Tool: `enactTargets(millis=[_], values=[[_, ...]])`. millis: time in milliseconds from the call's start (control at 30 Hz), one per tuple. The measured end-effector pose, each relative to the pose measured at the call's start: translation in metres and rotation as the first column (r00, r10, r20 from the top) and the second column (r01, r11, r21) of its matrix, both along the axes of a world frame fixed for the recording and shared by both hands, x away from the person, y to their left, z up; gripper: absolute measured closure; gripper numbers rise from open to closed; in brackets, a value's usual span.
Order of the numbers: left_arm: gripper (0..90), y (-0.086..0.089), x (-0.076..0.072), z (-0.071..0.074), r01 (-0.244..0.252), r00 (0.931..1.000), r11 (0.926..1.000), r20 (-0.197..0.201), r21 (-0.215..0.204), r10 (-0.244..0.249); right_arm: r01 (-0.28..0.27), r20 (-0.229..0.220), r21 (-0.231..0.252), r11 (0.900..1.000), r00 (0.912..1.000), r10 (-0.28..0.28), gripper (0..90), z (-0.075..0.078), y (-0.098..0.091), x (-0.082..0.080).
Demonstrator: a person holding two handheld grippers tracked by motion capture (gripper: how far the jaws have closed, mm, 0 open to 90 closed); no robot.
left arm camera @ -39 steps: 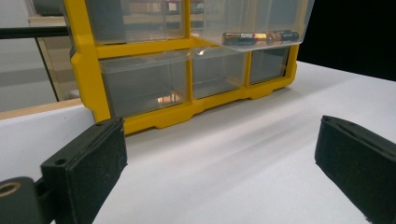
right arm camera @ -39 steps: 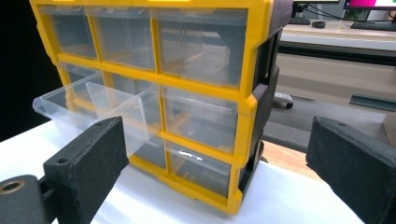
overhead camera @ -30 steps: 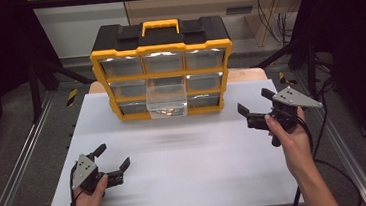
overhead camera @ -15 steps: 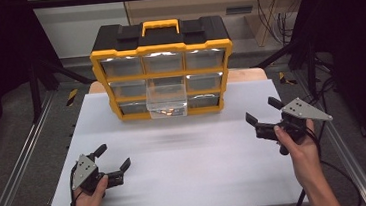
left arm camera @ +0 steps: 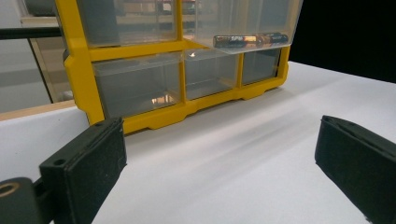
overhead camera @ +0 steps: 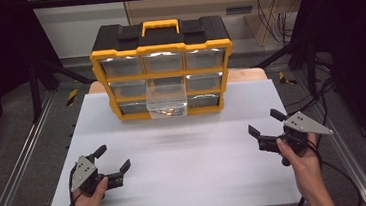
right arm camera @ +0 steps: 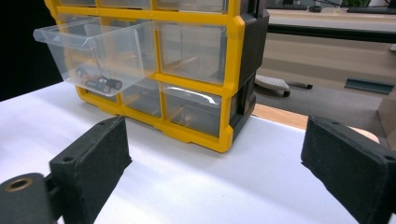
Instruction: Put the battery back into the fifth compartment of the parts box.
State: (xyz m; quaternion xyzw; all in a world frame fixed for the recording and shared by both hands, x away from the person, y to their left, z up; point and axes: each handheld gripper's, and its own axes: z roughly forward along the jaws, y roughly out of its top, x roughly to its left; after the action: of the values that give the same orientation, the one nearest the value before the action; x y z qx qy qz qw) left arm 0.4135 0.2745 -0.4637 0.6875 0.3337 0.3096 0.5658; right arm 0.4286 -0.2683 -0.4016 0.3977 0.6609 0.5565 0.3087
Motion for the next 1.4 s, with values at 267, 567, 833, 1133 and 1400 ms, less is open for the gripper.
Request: enactTargets(millis=[267,567,833,1133,1400], values=[[1.8,0.002,-0.001,0.001,0.002,1.0000,0.9999,-0.003,-0.015,-0.002,0.019,-0.006,-0.008,0.9998,0.9998,-0.019,4.6,-0.019,-0.004,-0.007],[1.7,0.003,-0.002,0.001,0.016,0.9998,0.9995,-0.006,-0.026,-0.016,0.020,-0.031,0.010,0.9997,0.9993,-0.020,4.7,-0.045,-0.004,-0.011],[1.7,0.004,-0.002,0.001,0.040,0.9992,0.9988,-0.007,-0.029,-0.040,0.000,-0.038,0.044,0.9990,0.9993,0.001,4.8,-0.061,0.003,-0.012],[1.6,0.008,-0.004,0.003,0.052,0.9986,0.9981,-0.010,-0.033,-0.053,-0.040,-0.038,0.061,0.9974,0.9984,0.042,5.3,-0.075,0.022,-0.010],[1.7,0.006,-0.004,0.003,0.074,0.9970,0.9968,-0.019,-0.029,-0.075,-0.074,-0.028,0.065,0.9951,0.9967,0.076,5.3,-0.075,0.034,-0.007]])
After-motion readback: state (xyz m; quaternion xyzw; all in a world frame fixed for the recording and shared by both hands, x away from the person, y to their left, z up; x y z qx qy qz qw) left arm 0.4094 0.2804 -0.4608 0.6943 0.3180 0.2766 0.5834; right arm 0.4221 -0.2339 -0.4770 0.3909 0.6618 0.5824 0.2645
